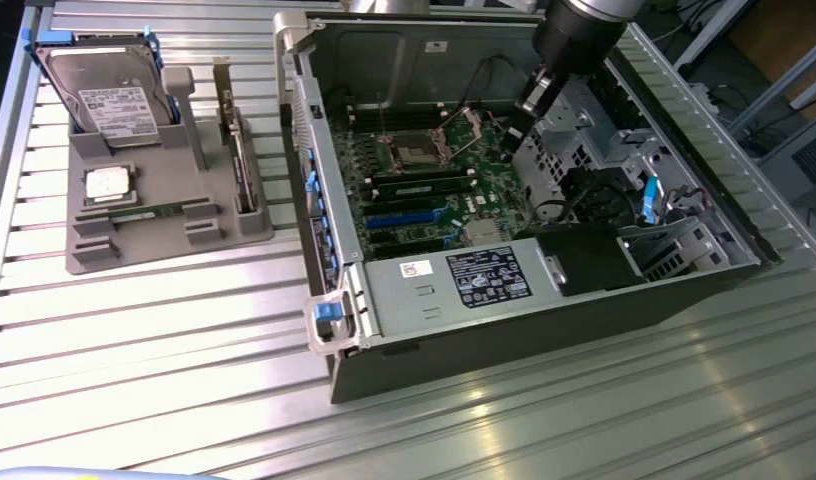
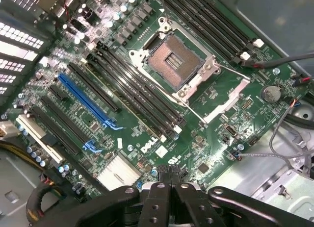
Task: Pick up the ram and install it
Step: 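Press down the ram until it locks into place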
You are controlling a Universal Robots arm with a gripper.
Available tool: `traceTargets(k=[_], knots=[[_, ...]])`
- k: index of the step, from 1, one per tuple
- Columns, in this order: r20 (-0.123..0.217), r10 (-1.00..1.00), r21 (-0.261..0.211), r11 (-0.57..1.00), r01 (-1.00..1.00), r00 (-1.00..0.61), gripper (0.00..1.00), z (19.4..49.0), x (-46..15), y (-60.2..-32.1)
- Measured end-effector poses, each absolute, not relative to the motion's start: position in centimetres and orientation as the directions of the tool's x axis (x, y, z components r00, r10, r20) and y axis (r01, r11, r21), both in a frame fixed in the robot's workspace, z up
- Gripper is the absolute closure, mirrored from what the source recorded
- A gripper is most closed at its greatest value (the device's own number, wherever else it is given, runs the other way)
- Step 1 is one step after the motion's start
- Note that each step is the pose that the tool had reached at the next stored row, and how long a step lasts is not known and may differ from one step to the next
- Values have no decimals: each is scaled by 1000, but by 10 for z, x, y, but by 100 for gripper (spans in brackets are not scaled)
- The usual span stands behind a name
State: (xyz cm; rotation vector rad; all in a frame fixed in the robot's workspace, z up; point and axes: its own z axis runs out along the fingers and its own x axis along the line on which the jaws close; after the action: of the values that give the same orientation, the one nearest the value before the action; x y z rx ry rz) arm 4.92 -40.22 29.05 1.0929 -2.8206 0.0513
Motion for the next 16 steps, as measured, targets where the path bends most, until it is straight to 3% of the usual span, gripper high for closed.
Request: traceTargets(k=[5,9,11,16], knots=[[119,-650,12,757,-654,-750,90,291,49,-402],[90,-651,-5,756,-654,-754,90,290,49,-402],[52,-655,39,756,-654,-754,90,290,49,-402],[47,-652,45,758,-650,-757,90,290,49,-402]])
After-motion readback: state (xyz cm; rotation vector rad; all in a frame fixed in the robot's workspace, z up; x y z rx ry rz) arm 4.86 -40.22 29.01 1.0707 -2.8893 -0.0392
